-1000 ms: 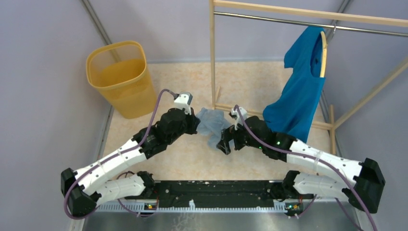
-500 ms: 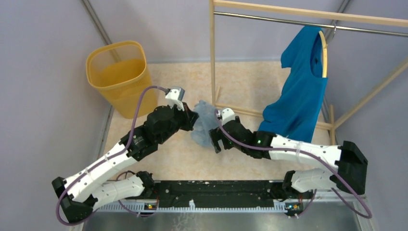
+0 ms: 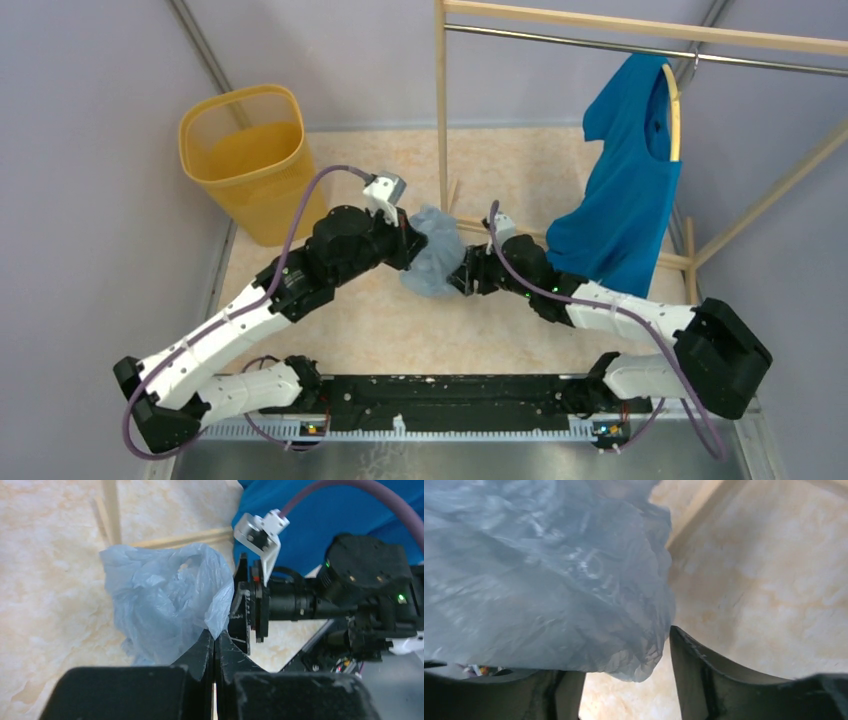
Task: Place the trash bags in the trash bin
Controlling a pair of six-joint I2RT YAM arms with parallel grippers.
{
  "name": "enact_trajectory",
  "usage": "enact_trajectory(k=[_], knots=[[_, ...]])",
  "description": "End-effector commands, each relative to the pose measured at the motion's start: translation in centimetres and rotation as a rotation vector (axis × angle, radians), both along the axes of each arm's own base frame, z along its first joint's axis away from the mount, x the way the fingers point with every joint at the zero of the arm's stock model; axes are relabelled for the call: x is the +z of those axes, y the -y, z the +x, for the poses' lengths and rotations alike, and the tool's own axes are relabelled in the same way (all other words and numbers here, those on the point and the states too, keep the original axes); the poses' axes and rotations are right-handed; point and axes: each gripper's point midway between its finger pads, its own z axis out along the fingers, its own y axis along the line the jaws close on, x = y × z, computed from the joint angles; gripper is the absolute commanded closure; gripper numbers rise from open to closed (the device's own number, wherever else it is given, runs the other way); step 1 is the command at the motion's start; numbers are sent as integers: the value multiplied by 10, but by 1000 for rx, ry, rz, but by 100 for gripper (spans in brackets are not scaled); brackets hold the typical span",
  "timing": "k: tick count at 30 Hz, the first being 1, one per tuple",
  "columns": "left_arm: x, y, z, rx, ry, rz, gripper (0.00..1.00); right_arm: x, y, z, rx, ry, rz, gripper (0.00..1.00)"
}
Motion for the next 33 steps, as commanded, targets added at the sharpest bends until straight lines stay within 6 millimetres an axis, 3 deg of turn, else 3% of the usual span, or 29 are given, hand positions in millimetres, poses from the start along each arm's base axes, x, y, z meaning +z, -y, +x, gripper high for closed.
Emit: enact_trajectory(k=[1,4,9,11,14,17,20,24,26,30,33], knots=[[-9,33,-11,-191,-16,28,100,11,-16,-33,202,-117,233,38],[-36,54,-10,-239,-58,59,100,-4,8,-34,113,-138,149,28],[-75,83,-9,-274,-155,77,98,-1,48,-30,-31,-68,77,12],[-77,91,-11,-304,-177,76,72,-3,67,-27,-112,-67,28,12],[-68,82,-7,-262,-151,91,29,3,95,-19,-243,-42,-39,12],[-49,61,-7,-215,-72,84,3,21,119,-14,-341,9,-61,12],[-36,34,-7,-132,-6,71,2,45,130,-14,-365,77,-42,12],[-42,2,-8,-29,-6,89,2,70,132,-14,-345,137,-25,9],[-53,-7,-9,5,-33,105,2,79,119,-15,-269,160,-17,2],[-96,-13,-4,71,-145,128,2,89,97,-14,-155,165,-34,1],[-134,-10,-1,56,-272,111,10,93,94,-10,-155,161,-54,1]])
